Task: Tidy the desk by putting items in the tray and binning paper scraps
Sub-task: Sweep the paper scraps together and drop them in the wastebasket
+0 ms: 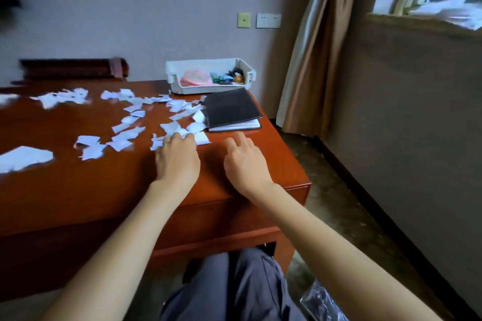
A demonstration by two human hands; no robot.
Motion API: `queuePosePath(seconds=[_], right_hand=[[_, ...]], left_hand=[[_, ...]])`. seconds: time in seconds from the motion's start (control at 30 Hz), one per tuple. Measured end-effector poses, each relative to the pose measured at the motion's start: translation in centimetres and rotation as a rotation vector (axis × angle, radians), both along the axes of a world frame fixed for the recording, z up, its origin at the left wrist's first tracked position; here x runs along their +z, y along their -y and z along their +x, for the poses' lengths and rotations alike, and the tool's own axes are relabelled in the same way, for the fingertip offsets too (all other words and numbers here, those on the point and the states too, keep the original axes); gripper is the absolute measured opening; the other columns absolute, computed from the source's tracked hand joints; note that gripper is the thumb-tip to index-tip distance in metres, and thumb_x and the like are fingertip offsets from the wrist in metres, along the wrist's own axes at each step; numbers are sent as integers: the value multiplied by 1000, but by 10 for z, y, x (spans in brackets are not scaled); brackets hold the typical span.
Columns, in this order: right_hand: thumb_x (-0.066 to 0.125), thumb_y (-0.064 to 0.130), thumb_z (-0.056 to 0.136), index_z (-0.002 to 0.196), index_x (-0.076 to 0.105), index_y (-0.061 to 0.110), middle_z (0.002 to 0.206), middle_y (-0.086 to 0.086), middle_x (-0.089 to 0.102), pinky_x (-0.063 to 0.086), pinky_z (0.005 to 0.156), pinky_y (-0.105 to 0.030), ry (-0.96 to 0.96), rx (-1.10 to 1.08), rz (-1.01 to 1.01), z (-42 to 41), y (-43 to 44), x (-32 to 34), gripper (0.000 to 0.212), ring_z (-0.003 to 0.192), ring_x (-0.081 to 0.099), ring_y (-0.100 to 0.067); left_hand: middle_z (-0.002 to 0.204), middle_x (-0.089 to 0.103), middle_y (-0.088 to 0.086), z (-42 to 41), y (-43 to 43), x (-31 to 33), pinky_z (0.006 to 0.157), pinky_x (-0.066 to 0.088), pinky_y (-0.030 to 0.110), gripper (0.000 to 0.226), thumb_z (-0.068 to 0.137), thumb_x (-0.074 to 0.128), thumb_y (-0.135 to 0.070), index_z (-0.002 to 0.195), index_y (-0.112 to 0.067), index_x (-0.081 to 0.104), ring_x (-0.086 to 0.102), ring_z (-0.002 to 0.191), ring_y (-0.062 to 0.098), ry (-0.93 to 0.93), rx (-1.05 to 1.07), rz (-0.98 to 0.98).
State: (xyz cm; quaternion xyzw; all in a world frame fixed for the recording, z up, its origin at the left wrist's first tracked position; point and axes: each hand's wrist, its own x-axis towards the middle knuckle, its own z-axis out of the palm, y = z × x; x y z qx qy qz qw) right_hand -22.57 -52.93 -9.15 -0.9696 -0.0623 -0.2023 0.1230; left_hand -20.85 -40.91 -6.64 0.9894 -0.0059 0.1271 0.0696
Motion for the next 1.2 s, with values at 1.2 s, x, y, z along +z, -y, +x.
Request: queuePosePath(seconds=[1.2], right_hand=[[37, 43, 97, 133, 44, 23, 132, -10, 42, 39, 98, -35, -251, 222, -91, 95, -81, 0, 42, 125, 37, -27]], left_hand=[[129, 42, 9, 64, -121, -33, 92, 41, 37, 44, 97, 33, -46, 133, -22, 41, 42, 116, 27, -27, 77, 7]])
